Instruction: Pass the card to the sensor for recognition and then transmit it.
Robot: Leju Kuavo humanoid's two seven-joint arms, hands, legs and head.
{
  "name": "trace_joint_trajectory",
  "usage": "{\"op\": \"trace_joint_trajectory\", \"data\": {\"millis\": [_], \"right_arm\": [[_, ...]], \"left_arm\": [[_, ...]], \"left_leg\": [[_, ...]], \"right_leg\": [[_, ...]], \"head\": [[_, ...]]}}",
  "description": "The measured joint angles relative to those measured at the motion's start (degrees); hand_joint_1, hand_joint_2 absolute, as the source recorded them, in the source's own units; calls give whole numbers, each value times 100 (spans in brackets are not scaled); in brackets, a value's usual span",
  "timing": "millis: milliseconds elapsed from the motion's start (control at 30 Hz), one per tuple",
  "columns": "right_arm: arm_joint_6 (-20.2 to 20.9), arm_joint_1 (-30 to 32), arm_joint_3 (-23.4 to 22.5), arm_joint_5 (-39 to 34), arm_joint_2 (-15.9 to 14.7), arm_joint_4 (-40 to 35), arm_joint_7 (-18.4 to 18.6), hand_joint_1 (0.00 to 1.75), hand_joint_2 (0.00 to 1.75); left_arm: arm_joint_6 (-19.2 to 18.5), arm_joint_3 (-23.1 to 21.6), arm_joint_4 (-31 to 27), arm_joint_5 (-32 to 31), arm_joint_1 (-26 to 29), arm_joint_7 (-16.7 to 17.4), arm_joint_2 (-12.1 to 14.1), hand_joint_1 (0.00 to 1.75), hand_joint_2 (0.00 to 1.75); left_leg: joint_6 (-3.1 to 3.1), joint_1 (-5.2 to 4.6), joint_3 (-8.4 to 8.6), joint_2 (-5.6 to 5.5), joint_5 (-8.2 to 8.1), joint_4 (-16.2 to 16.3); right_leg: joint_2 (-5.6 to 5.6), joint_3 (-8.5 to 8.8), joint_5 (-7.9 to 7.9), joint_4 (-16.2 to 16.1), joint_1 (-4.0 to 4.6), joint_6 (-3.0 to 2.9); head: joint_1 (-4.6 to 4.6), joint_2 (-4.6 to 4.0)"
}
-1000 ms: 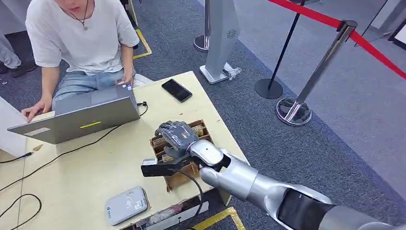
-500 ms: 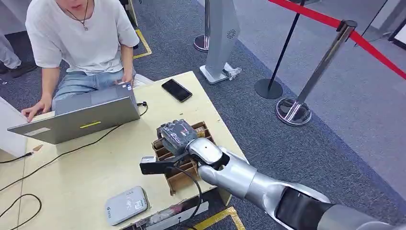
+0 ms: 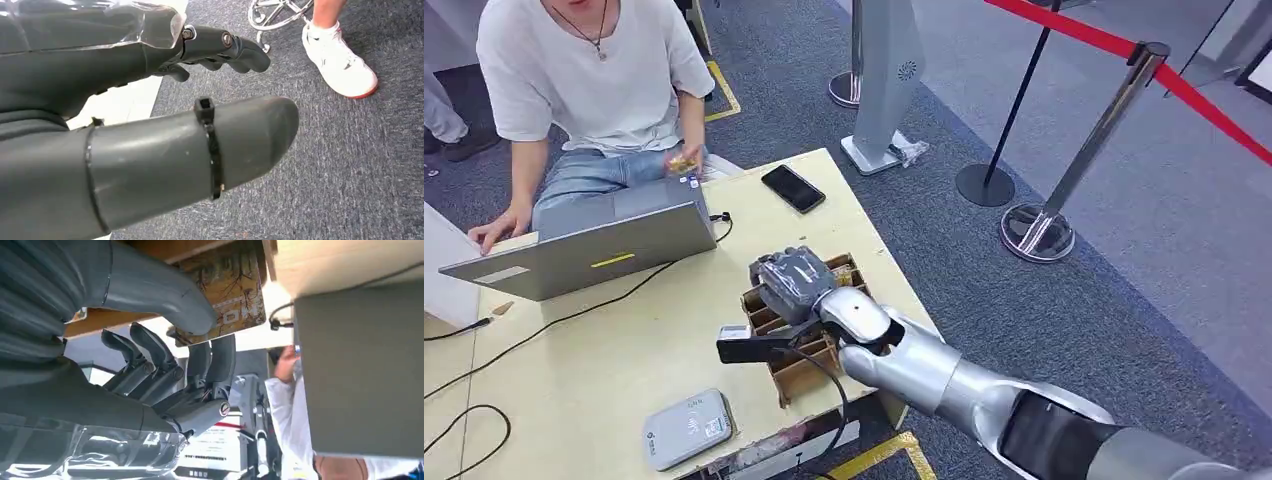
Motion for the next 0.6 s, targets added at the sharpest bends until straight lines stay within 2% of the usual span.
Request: {"op": "trace_joint_trajectory", "data": {"millis": [233,600], "right_arm": [[-275,-40,-120,85,-2,-314,-190,175,175],[-530,-592,-260,-55,15,-802,-417,175,175]], "left_arm": [[0,0,0,0,2,2,4,0,0],[11,0,0,11,1,90,7,0,0]], "left_leg": [[0,0,0,0,0,0],[-1,0,0,0,1,0]], "right_leg": [[0,0,0,0,0,0],[0,1,1,1,0,0]], "head": [[0,0],[0,0]]}}
